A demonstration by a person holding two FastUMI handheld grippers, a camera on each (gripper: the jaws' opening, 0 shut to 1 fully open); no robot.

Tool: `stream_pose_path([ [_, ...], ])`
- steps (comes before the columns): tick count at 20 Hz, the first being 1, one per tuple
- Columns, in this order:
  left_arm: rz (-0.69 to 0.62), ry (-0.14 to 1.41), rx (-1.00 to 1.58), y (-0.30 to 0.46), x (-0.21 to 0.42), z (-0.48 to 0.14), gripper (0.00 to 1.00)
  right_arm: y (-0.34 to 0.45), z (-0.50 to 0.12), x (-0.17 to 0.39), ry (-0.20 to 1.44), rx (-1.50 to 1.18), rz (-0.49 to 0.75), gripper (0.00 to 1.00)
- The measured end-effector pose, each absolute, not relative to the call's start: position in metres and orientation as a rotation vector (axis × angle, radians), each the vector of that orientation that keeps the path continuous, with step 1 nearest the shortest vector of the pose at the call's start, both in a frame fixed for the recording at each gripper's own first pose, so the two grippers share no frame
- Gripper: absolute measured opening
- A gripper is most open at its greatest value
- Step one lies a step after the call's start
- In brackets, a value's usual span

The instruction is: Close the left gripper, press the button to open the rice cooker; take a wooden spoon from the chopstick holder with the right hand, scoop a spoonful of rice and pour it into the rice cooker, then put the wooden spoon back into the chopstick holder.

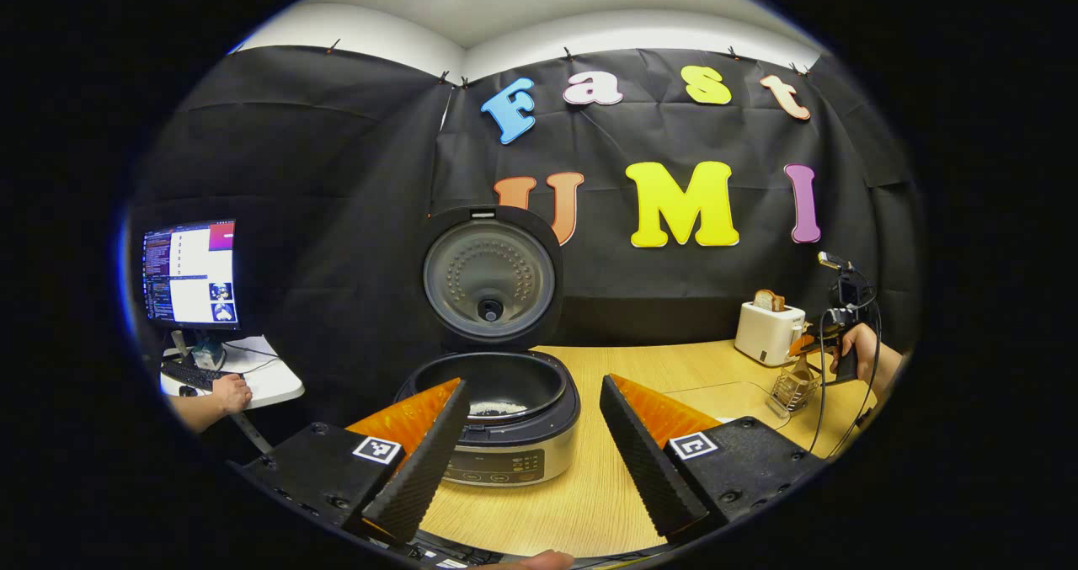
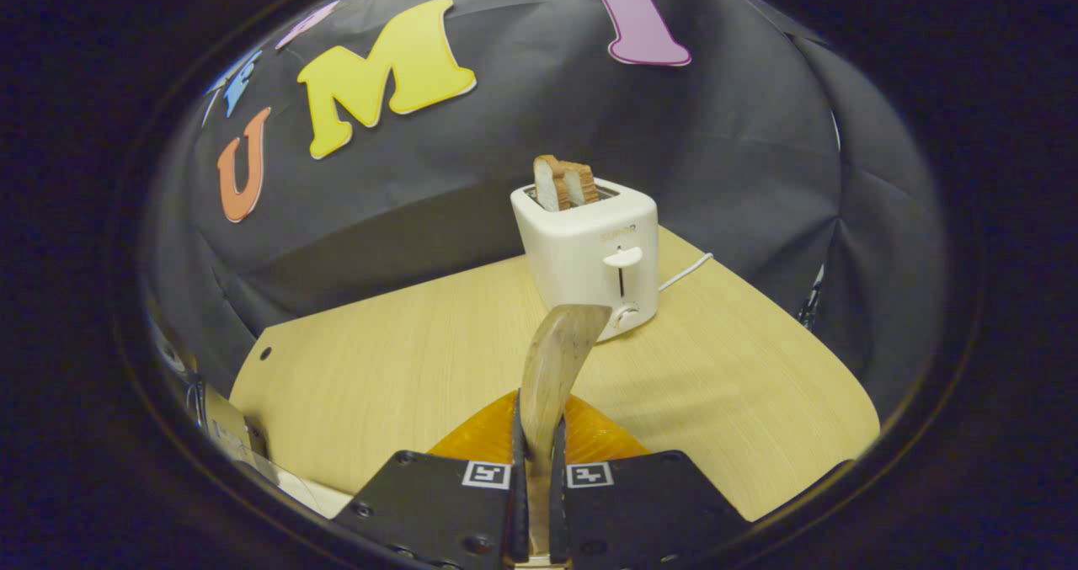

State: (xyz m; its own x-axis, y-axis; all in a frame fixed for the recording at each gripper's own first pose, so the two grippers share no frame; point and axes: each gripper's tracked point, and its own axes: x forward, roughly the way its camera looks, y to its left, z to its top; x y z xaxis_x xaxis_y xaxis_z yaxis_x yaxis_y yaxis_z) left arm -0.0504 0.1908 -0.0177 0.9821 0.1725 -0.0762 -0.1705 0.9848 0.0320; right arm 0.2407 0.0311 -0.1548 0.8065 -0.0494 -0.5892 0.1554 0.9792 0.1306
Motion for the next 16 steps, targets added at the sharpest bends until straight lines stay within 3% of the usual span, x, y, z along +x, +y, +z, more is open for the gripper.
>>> stream_pose_path([
  [5,0.173,0.076,0.024,0.193,-0.052,-0.017,0.99,0.037,-0.120,0.224,0.567,0.086,-0.134,0.10],
  [6,0.172,0.075,0.024,0.194,-0.053,-0.016,0.99,0.042,-0.111,0.224,0.548,0.078,-0.132,0.01],
  [16,0.142,0.070,0.038,0.185,-0.057,-0.013,0.99,0.102,-0.029,0.185,0.411,-0.085,-0.052,0.01],
])
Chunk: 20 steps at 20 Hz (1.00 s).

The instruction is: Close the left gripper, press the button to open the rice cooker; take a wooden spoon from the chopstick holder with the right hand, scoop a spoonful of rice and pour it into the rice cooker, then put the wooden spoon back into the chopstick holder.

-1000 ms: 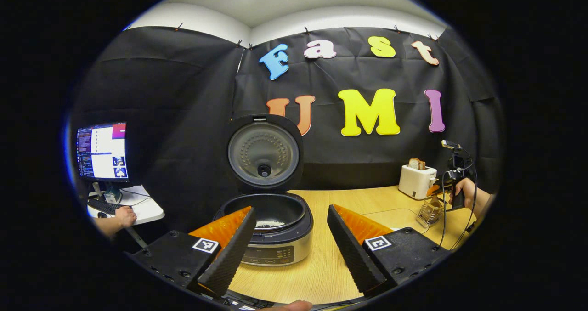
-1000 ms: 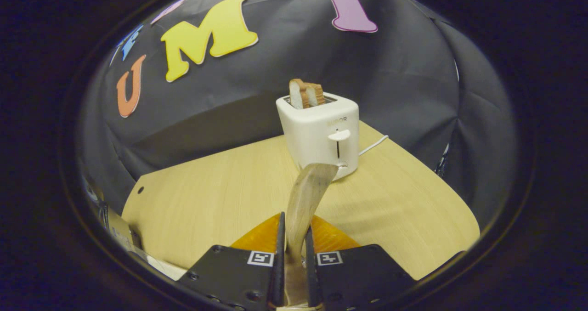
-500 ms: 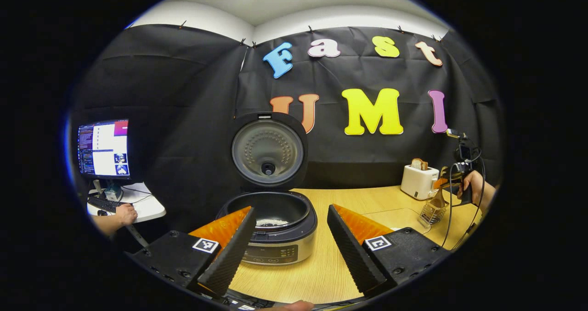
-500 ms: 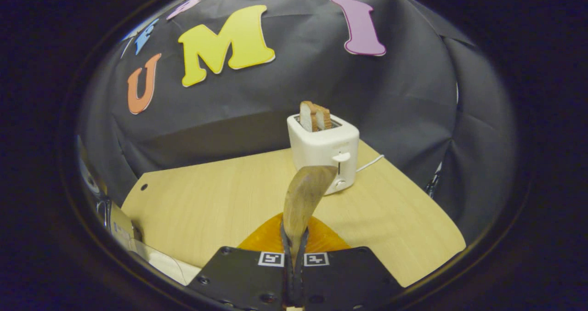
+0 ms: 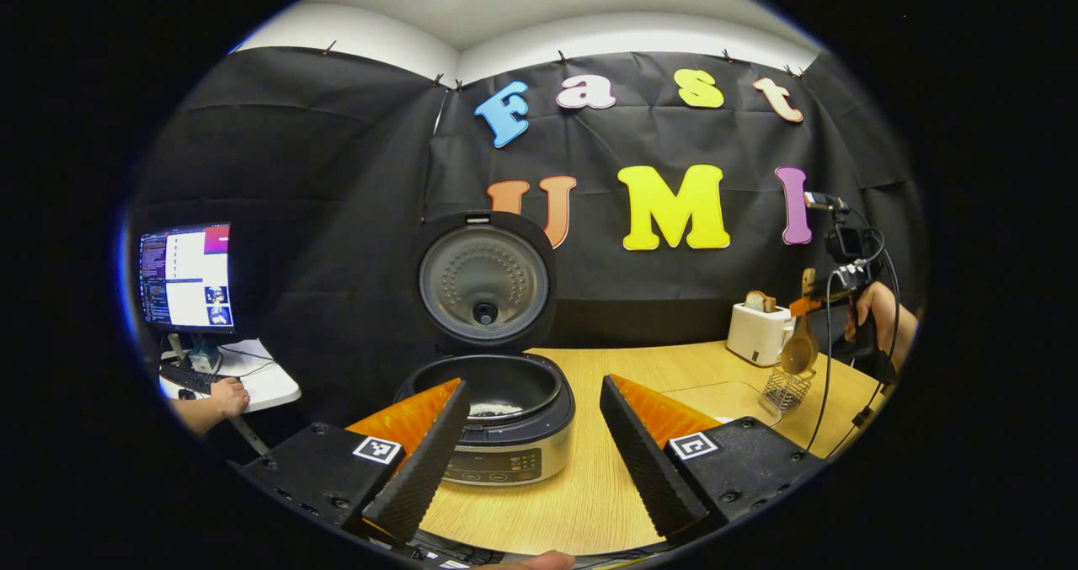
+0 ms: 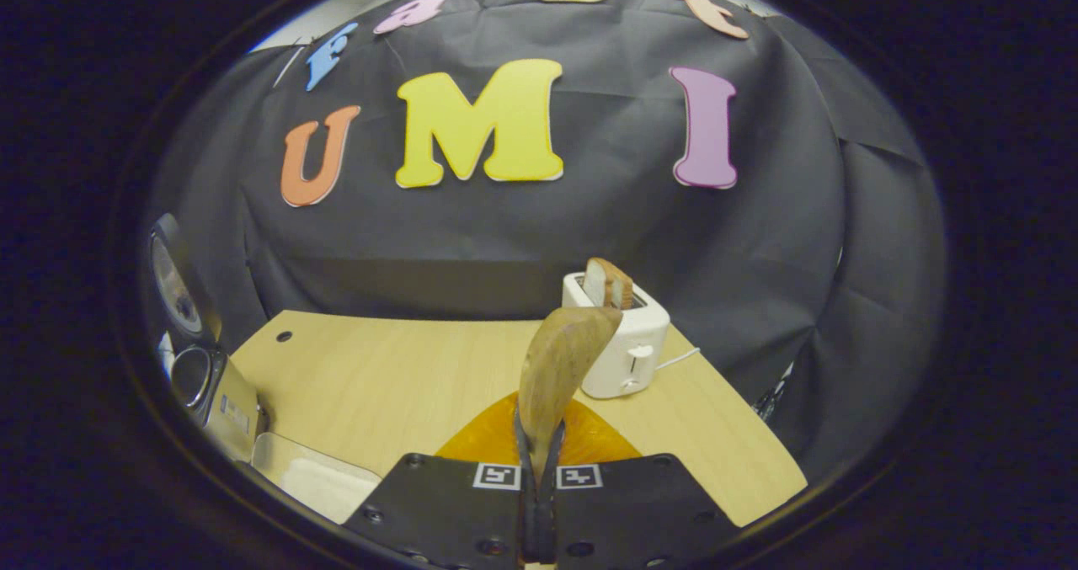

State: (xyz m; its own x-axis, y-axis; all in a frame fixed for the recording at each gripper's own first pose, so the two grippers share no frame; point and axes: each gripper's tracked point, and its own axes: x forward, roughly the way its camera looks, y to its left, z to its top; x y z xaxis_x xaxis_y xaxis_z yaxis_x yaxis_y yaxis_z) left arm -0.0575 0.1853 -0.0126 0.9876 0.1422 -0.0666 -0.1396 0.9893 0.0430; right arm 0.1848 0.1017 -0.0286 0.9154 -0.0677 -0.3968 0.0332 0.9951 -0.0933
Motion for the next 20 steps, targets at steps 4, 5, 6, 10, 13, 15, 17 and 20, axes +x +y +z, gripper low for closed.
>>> stream_pose_path([
  [4,0.138,0.070,0.041,0.186,-0.059,-0.012,0.99,0.151,0.002,0.161,0.344,-0.128,0.021,0.00],
  [5,0.137,0.071,0.041,0.186,-0.058,-0.013,0.99,0.165,0.004,0.157,0.333,-0.148,0.045,0.00],
  [6,0.139,0.074,0.041,0.188,-0.059,-0.013,0.99,0.179,0.006,0.153,0.323,-0.166,0.066,0.00],
  [10,0.144,0.085,0.045,0.191,-0.059,-0.016,0.99,0.233,0.004,0.136,0.286,-0.212,0.141,0.00],
  [13,0.147,0.092,0.040,0.193,-0.058,-0.018,0.99,0.258,-0.011,0.127,0.280,-0.236,0.162,0.00],
  [15,0.138,0.096,0.021,0.190,-0.056,-0.020,0.99,0.267,-0.031,0.120,0.291,-0.218,0.130,0.01],
  [17,0.125,0.097,0.000,0.188,-0.056,-0.021,0.99,0.272,-0.051,0.114,0.297,-0.208,0.095,0.00],
  [20,0.119,0.096,-0.004,0.187,-0.055,-0.020,0.99,0.271,-0.069,0.109,0.266,-0.248,0.030,0.01],
])
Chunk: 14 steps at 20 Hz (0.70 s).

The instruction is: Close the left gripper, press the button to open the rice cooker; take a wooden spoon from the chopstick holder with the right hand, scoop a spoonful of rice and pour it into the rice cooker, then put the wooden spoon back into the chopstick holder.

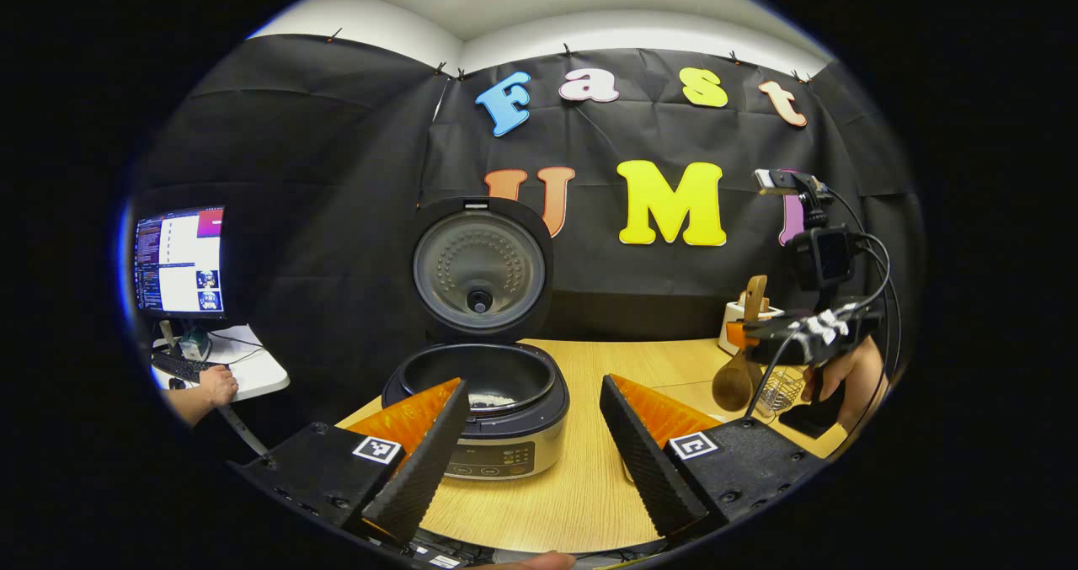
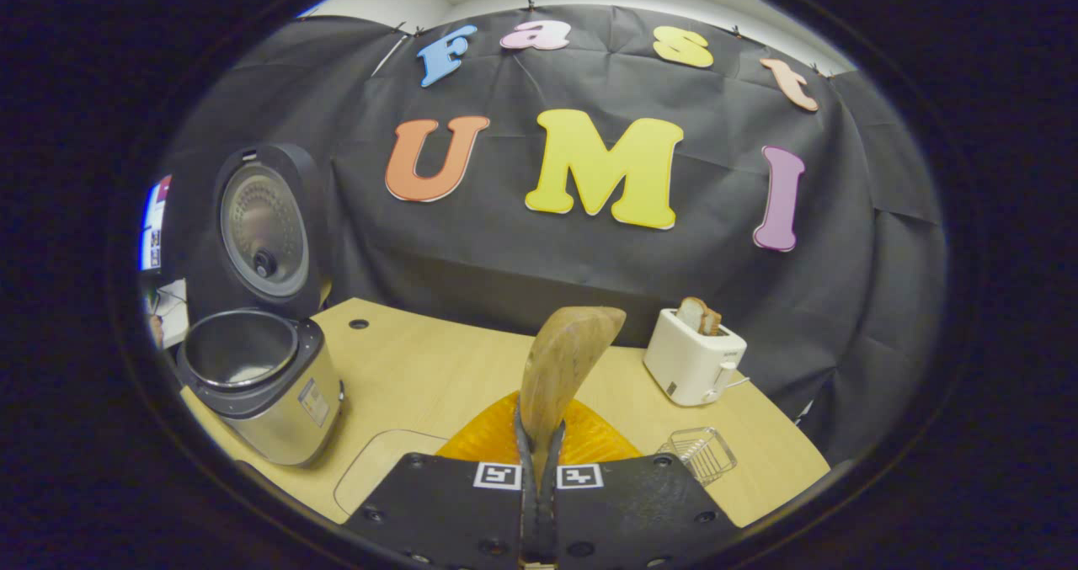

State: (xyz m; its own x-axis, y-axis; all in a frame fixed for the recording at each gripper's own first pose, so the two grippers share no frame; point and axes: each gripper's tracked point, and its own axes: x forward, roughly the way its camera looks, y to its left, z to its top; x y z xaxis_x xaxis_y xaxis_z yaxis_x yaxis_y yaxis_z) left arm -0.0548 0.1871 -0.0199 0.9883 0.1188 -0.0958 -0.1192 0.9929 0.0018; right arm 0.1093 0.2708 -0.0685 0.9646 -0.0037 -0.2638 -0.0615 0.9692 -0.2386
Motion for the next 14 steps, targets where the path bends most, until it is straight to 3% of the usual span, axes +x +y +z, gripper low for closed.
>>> stream_pose_path([
  [14,0.134,0.100,0.032,0.191,-0.052,-0.023,0.99,0.265,-0.134,0.097,0.238,-0.427,-0.127,0.01],
])
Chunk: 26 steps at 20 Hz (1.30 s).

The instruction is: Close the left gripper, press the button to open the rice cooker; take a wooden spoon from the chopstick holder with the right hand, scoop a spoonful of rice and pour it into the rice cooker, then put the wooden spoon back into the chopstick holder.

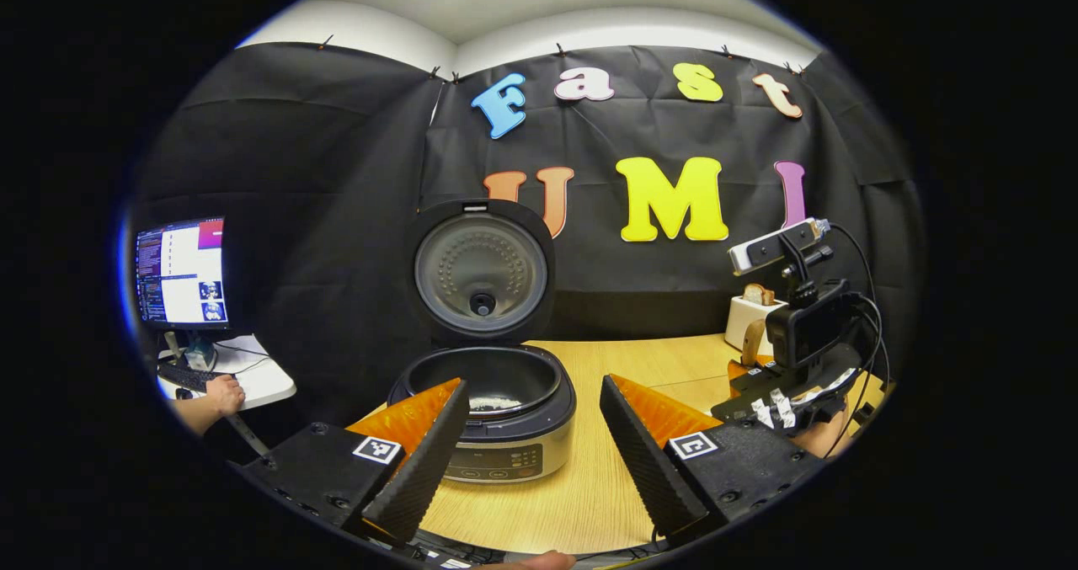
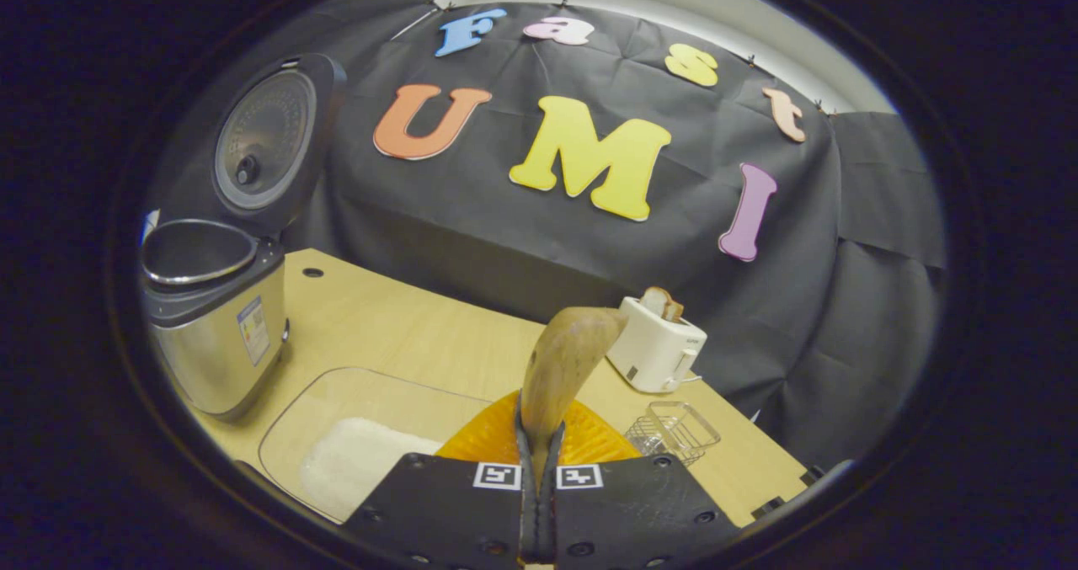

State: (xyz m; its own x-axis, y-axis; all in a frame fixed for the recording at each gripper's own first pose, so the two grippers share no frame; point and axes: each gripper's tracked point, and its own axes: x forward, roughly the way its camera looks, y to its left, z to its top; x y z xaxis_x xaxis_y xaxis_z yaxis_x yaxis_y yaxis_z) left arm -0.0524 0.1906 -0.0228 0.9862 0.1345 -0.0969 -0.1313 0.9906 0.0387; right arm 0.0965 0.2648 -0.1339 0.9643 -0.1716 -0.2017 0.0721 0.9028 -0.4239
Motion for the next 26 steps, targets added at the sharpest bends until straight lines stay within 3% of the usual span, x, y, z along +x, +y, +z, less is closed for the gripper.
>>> stream_pose_path([
  [4,0.121,0.096,0.022,0.189,-0.051,-0.023,0.99,0.282,-0.147,0.083,0.256,-0.446,-0.132,0.02],
  [7,0.109,0.089,-0.006,0.190,-0.053,-0.021,0.99,0.301,-0.160,0.075,0.328,-0.313,-0.097,0.01],
  [20,0.110,0.094,-0.033,0.196,-0.049,-0.024,0.99,0.295,-0.161,0.076,0.448,0.262,-0.175,0.01],
  [26,0.073,0.099,-0.014,0.178,-0.045,-0.026,0.99,0.310,-0.161,0.074,0.452,0.444,-0.115,0.01],
])
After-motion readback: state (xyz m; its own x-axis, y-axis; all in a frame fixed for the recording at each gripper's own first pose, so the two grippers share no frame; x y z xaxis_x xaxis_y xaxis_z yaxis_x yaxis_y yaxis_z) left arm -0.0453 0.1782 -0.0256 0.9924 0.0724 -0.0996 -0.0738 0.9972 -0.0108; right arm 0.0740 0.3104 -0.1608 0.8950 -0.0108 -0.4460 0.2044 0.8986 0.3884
